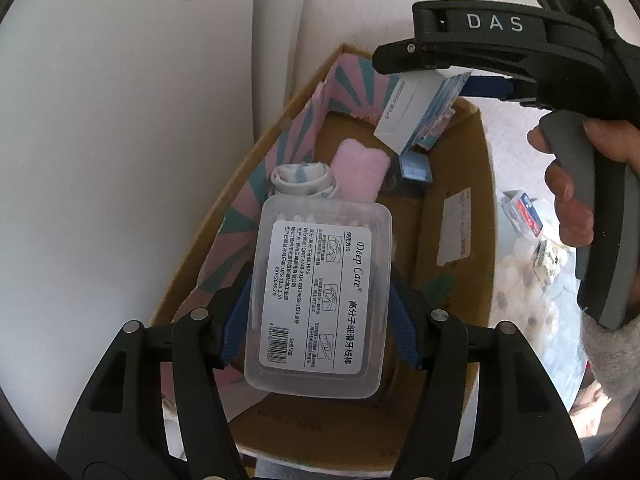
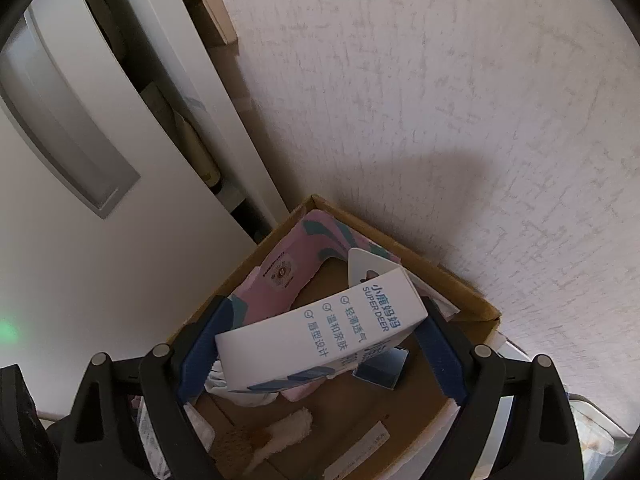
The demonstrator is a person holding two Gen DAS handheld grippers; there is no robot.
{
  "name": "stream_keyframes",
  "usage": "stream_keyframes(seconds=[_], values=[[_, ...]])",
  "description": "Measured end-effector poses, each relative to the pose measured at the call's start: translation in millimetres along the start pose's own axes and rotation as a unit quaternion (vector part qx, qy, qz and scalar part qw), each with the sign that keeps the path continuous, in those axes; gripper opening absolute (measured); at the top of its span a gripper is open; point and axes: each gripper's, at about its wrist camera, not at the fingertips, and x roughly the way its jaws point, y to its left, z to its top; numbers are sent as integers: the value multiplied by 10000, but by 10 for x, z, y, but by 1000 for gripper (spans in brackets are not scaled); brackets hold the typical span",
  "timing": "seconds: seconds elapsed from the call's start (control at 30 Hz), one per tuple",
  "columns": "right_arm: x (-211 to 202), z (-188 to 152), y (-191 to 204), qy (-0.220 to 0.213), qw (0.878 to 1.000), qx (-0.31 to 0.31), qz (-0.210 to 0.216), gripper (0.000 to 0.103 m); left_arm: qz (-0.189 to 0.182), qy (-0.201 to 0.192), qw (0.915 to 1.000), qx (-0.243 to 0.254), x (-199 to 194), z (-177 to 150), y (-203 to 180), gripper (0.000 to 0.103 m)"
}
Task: Organize objects
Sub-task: 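Carry the swab box and carton into the cardboard box and release both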
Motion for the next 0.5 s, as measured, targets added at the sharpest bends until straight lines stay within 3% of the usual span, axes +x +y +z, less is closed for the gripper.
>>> stream_keyframes(seconds=[0.2, 0.23, 0.27, 0.3, 0.4, 0.47, 0.5], values=[[64, -31, -4, 39, 10000, -41, 47, 88, 138, -52, 9998, 155, -3, 19, -67, 59], [65, -36, 0, 14, 9999, -50, 99, 89, 115, -77, 9998, 168, -12, 24, -84, 64], [66, -40, 4, 1, 9999, -56, 147, 89, 100, -86, 9998, 179, -17, 28, -105, 87], [70, -47, 10, -8, 9998, -62, 184, 89, 138, -76, 9997, 198, -15, 31, -123, 103], [113, -83, 35, 95, 9998, -117, 125, 90, 199, -111, 9992, 315, -21, 20, -191, 103], [108, -121, 54, 36, 9997, -224, 116, 102, 218, -92, 9991, 359, -7, 10, -227, 103], [105, -137, 59, 17, 9996, -263, 86, 102, 211, -78, 9991, 369, 0, 4, -238, 103]])
